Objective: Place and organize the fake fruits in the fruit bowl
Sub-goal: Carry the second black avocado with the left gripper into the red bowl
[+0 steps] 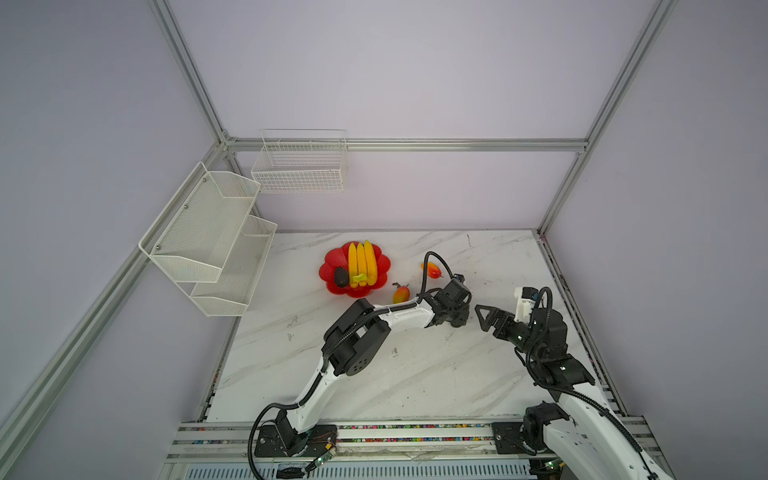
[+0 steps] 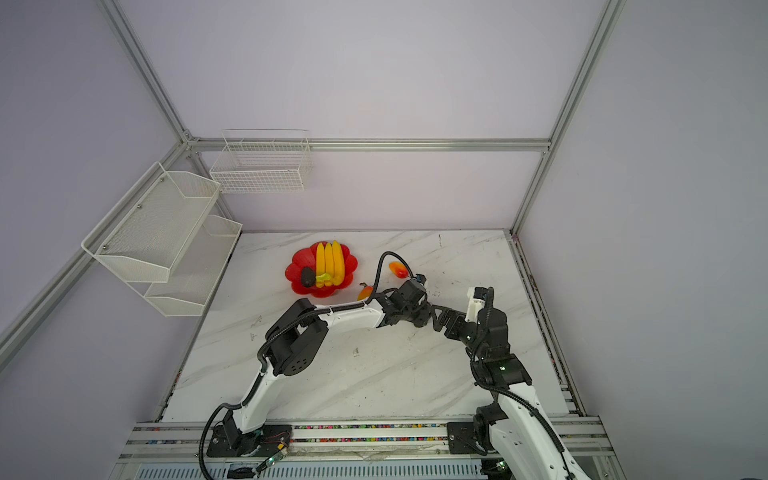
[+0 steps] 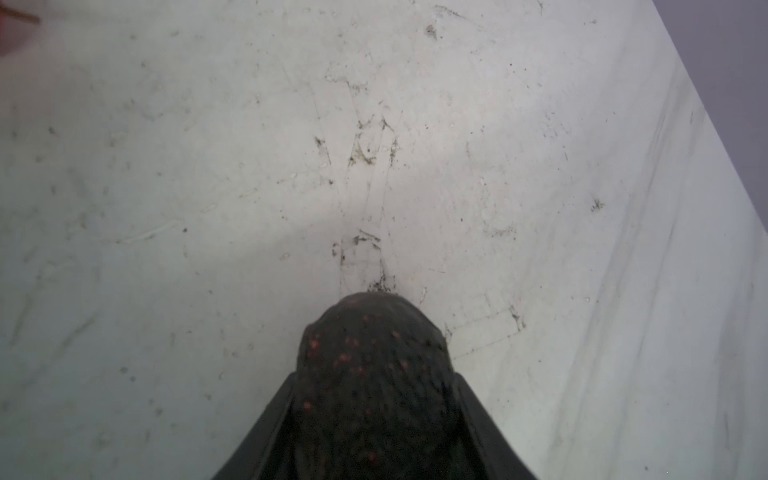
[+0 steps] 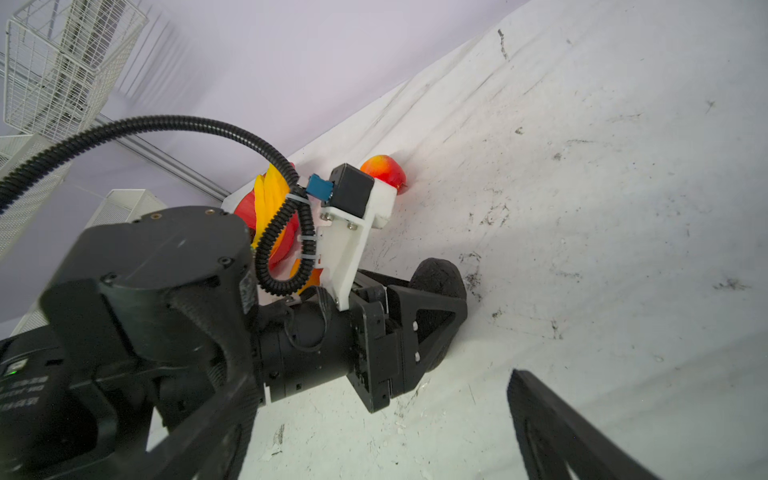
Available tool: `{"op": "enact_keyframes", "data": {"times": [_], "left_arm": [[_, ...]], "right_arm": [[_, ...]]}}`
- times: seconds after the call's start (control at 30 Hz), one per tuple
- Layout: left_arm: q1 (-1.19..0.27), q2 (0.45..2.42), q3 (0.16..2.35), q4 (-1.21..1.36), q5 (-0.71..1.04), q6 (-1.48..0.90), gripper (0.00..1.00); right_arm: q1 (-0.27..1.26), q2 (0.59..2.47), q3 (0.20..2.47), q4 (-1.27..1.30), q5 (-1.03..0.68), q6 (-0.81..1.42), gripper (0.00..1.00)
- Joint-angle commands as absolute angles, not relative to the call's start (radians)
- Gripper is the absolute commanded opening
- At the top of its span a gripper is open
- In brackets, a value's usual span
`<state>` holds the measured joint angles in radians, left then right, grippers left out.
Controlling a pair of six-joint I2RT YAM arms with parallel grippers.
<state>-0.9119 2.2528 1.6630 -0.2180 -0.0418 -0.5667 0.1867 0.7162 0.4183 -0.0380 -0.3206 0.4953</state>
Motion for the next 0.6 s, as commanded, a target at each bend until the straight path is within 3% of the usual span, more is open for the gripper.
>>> {"op": "enact_keyframes", "data": {"times": [0.0,0.2,0.37,0.57], "left_arm": [[-0.871,2.075,1.547,-0.086,-0.044,-0.511,0.39],[-0.652,1.839,1.389,0.002,0.157,-0.551,0.36],[-0.46,1.725,1.401,-0.113,0.144,-0.4,0.37],[-0.273,1.771,1.455,-0.171,0.105,-0.35,0.37]], "right_arm": [[0.186,0.789,0.448,0.05,-0.364,0.53,0.97],[0.187,1.063,0.604,0.196,-0.436,0.517,0.97],[0.25,1.312,0.777,0.295,-0.453,0.513,0.97],[0.437,1.606,0.978,0.41,-0.441,0.49,0.97]]}}
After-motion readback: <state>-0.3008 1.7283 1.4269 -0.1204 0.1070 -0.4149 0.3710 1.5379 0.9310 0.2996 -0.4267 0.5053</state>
